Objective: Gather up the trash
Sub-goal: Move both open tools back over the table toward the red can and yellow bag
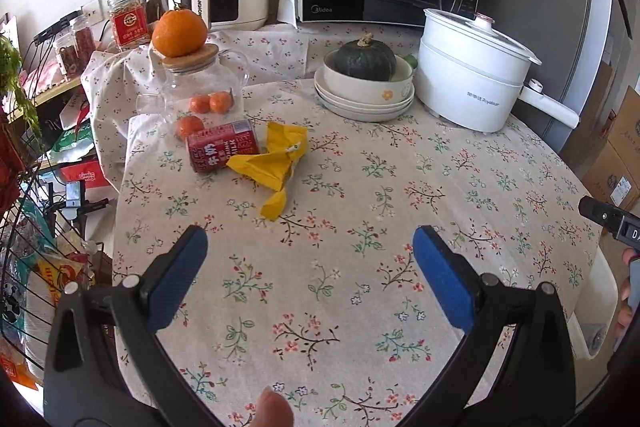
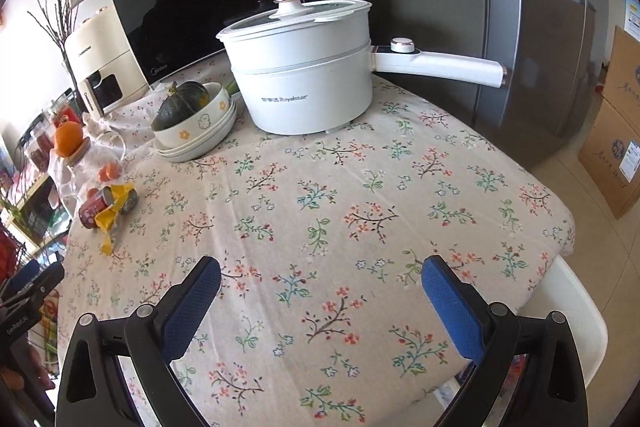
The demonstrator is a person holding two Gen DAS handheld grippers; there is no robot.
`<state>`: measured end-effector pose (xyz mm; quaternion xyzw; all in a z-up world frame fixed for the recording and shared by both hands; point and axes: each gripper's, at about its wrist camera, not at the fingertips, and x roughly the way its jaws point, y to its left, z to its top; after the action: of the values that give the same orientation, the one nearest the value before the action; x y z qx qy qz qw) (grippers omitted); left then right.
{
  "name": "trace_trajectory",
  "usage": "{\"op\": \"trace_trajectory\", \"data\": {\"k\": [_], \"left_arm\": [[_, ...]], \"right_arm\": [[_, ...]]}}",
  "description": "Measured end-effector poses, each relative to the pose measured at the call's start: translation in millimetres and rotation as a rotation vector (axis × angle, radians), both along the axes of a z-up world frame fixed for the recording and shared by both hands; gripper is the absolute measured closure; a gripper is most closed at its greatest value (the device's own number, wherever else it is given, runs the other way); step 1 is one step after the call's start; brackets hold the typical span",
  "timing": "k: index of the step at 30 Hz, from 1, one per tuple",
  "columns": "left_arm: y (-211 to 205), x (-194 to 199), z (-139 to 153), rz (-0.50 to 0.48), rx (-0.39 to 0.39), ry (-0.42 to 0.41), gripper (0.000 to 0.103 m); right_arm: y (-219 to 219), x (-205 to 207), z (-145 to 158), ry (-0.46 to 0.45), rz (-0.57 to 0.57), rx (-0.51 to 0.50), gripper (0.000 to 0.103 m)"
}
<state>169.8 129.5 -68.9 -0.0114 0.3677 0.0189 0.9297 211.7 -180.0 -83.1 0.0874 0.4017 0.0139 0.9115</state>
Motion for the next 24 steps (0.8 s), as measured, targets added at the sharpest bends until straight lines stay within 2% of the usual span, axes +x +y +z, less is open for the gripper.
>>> {"op": "trace_trajectory", "data": {"k": [6, 10, 16, 20, 24], "left_arm": [[36, 5, -3, 0.043, 0.031, -0.008, 0.001], [63, 10, -9, 0.063, 0.001, 0.002, 0.001], [97, 15, -18, 0.115, 0.018, 0.034, 0.001], [110, 17, -17, 0.148, 0.047, 0.053, 0.001], [124, 24, -18, 0.178, 0.041, 0.068, 0.001]], "right_arm": [[46, 21, -8, -0.002, 0.060, -0.003, 0.001], [80, 37, -11, -0.005, 0.097, -0.004, 0.001], [146, 74, -27, 0.027, 0.206, 0.055, 0.001], [188, 102, -38, 0.038, 0.240, 0.102, 0.001], [222, 123, -47, 0.045, 0.267, 0.118, 0.002]]}}
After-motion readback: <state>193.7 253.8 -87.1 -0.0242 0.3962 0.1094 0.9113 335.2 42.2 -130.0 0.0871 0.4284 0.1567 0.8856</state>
